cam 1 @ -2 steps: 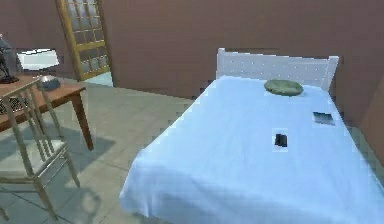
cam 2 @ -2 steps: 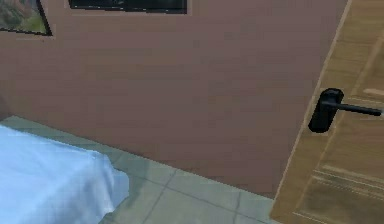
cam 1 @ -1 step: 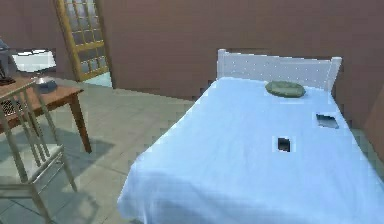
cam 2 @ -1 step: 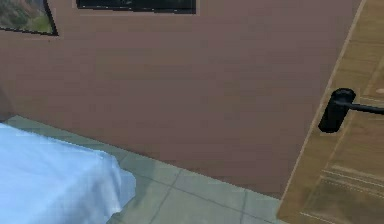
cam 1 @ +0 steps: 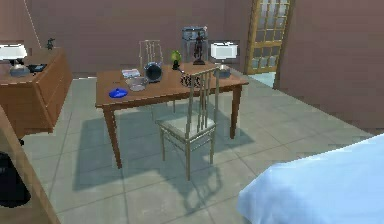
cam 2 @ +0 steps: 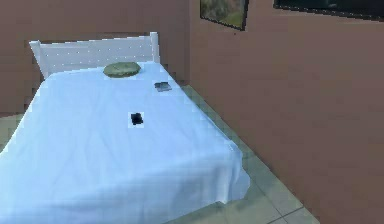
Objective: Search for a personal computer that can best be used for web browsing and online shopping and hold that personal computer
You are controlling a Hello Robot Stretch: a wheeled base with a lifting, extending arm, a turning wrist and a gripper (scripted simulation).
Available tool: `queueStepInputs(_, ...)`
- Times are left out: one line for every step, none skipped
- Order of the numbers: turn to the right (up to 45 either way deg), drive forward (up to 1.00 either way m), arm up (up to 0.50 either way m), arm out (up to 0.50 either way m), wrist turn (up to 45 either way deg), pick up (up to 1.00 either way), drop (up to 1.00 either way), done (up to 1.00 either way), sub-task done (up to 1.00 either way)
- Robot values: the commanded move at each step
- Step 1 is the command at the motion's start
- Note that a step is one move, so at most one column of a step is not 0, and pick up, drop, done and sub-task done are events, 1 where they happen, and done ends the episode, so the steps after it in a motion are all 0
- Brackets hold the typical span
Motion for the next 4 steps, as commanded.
queueStepInputs(-9.0, 0.00, 0.00, 0.00, 0.0, 0.00, 0.00, 0.00, 0.00)
queueStepInputs(0.0, 0.75, 0.00, 0.00, 0.0, 0.00, 0.00, 0.00, 0.00)
queueStepInputs(-45.0, 0.00, 0.00, 0.00, 0.0, 0.00, 0.00, 0.00, 0.00)
queueStepInputs(-9.0, 0.00, 0.00, 0.00, 0.0, 0.00, 0.00, 0.00, 0.00)
